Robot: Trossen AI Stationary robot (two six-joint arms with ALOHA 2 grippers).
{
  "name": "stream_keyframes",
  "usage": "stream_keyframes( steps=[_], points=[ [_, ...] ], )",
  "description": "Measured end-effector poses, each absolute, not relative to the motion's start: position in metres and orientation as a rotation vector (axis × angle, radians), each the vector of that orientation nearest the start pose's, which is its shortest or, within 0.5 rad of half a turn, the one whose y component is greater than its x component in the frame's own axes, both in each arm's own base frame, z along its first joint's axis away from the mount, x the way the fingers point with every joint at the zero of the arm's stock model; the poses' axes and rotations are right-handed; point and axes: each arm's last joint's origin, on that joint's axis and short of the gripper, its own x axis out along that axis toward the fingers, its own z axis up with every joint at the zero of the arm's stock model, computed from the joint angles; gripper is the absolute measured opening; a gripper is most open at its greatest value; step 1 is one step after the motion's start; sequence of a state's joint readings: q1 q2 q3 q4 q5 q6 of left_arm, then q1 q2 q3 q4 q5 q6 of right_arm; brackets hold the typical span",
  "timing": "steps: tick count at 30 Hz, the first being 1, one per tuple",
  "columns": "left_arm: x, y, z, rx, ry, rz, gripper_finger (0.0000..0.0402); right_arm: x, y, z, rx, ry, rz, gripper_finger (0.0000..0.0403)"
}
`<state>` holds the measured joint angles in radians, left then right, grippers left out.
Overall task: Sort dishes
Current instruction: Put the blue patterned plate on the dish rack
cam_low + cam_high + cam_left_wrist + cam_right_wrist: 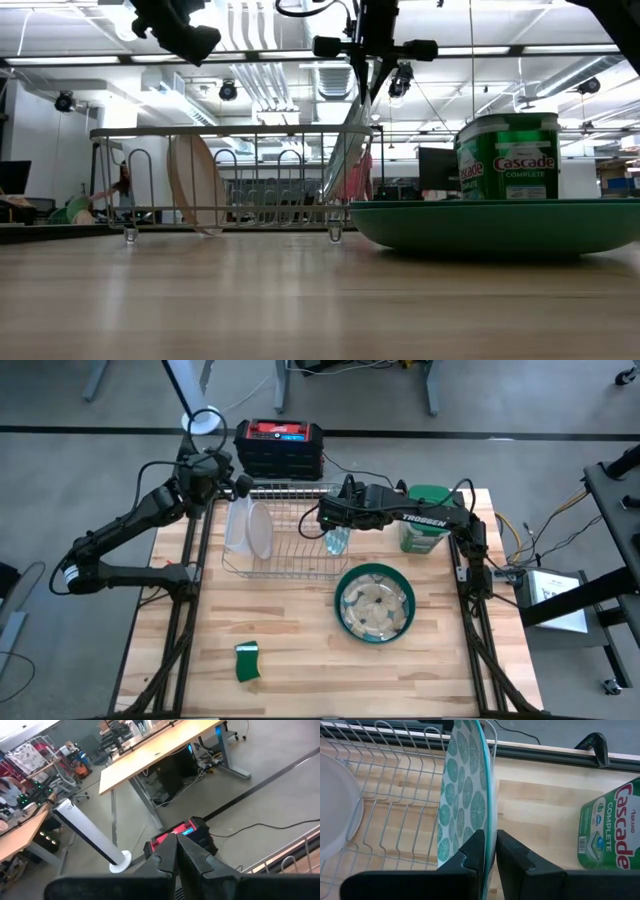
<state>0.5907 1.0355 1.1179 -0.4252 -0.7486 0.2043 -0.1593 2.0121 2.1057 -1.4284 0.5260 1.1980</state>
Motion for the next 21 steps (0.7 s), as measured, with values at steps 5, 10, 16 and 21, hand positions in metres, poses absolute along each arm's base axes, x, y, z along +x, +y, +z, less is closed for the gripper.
stream_keyframes(
  steps=[5,10,16,21],
  points=[
    [0.1621,0.1324,0.3806,0.199,0.503,1.283,0.0000,0.3855,-0.0767,0.3344,0.728,0.797,-1.262,0.0035],
    [0.1620,0.1324,0.3804,0.199,0.505,1.283,0.0000,0.3855,-0.0768,0.3343,0.725,0.800,-1.261,0.0035],
    [0.1620,0.1324,0.3804,0.199,0.505,1.283,0.0000,0.3855,-0.0767,0.3343,0.718,0.804,-1.256,0.0035],
    [0.1620,0.1324,0.3804,0.199,0.505,1.283,0.0000,0.3859,-0.0766,0.3343,0.718,0.806,-1.250,0.0043]
  ],
)
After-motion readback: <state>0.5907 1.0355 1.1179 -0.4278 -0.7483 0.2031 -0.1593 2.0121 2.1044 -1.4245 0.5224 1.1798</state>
